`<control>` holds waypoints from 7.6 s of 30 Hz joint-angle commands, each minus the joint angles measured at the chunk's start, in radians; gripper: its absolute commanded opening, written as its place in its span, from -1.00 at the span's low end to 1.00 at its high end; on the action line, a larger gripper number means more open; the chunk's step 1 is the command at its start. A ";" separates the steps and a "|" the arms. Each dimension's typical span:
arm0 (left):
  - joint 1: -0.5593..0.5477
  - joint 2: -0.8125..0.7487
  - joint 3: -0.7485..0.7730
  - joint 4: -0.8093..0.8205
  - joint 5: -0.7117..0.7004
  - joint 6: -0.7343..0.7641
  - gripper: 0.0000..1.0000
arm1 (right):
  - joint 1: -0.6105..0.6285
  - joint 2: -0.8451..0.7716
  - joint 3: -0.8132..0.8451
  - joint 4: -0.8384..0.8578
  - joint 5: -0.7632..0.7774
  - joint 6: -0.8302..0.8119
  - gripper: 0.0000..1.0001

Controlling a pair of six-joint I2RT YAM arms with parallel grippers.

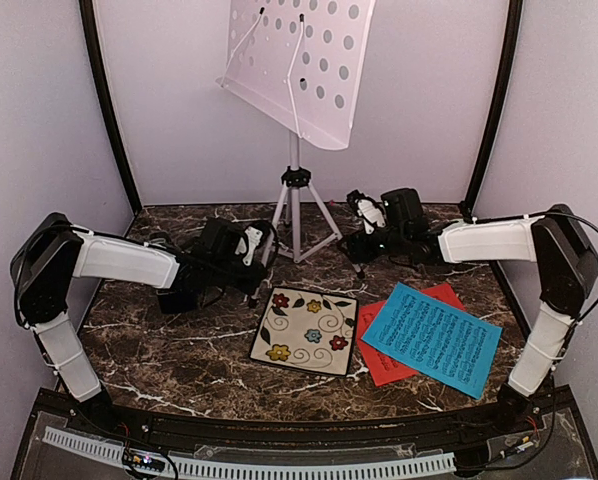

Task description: Set up the instrument practice props

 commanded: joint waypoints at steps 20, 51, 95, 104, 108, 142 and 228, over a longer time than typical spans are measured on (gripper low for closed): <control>-0.031 -0.094 -0.114 -0.025 0.197 -0.036 -0.33 | 0.025 0.064 0.199 -0.078 -0.074 -0.032 0.32; 0.126 0.011 0.009 -0.017 0.552 0.074 -0.21 | -0.059 0.110 0.086 -0.105 -0.119 -0.082 -0.11; -0.163 -0.411 -0.455 -0.098 0.232 -0.226 -1.00 | -0.032 0.030 -0.036 -0.137 0.052 -0.112 -1.00; -0.255 -0.395 -0.494 -0.059 0.225 -0.280 -1.00 | -0.046 0.008 -0.029 -0.154 0.164 -0.110 -1.00; -0.275 -0.430 -0.512 -0.075 0.218 -0.297 -1.00 | -0.055 -0.011 -0.039 -0.149 0.158 -0.108 -1.00; -0.475 -0.064 -0.333 0.222 0.242 -0.379 -1.00 | -0.150 0.088 0.164 -0.227 0.160 -0.210 -1.00; -0.295 -0.221 -0.304 0.267 0.107 -0.332 0.98 | -0.088 -0.285 -0.124 -0.408 -0.039 0.177 0.48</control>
